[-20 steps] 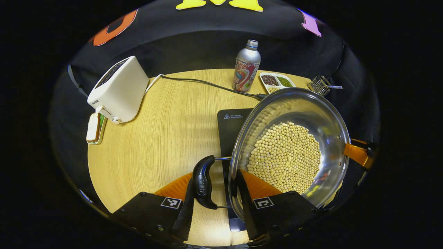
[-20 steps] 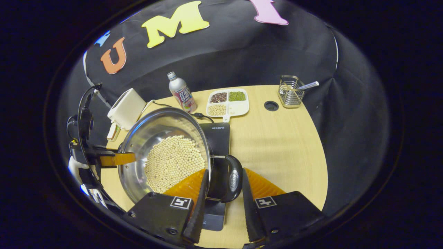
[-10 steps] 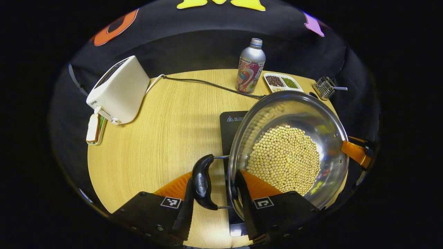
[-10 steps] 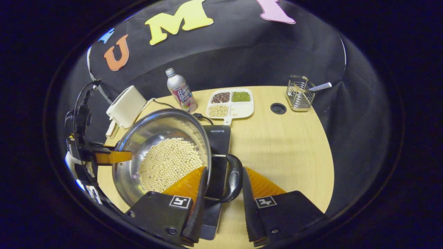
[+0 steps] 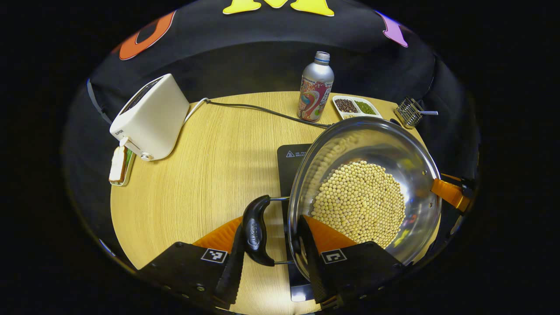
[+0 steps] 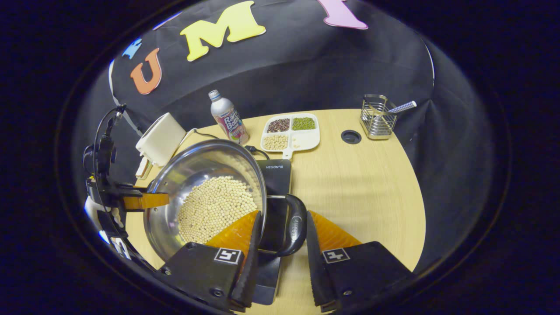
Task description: First push the handle of the pot to place it horizontally, then grasp the pot with both hands and set it on the induction cooktop.
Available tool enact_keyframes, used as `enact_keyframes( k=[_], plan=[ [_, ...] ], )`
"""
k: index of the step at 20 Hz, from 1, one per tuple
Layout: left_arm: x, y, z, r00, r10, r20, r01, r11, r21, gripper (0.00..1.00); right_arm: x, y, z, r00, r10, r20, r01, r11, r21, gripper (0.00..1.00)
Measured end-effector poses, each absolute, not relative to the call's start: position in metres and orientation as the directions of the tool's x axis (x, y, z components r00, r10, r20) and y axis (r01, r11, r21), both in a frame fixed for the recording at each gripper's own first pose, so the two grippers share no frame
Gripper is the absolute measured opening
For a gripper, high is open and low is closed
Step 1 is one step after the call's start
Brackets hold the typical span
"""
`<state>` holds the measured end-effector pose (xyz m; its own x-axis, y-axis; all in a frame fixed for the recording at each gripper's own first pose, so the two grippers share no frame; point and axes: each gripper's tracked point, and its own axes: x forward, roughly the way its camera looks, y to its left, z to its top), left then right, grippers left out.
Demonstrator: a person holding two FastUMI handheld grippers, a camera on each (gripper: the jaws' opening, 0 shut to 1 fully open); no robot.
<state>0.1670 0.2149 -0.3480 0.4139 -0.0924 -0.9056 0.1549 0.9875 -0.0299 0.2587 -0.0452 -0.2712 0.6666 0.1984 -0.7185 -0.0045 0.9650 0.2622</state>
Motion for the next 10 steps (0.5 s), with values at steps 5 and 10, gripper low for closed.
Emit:
enact_keyframes(
  k=[5, 10],
  plan=[
    [0.1652, 0.2148, -0.3493, 0.417, -0.089, -0.905, 0.158, 0.987, -0.025, 0.64, 0.2613, -0.0466, -0.2707, 0.673, 0.191, -0.715, 0.004, 0.965, 0.262, 0.52],
    [0.1580, 0.2154, -0.3478, 0.463, -0.094, -0.881, 0.166, 0.986, -0.018, 0.82, 0.2554, -0.0539, -0.2700, 0.705, 0.176, -0.687, 0.030, 0.961, 0.276, 0.85]
  ],
)
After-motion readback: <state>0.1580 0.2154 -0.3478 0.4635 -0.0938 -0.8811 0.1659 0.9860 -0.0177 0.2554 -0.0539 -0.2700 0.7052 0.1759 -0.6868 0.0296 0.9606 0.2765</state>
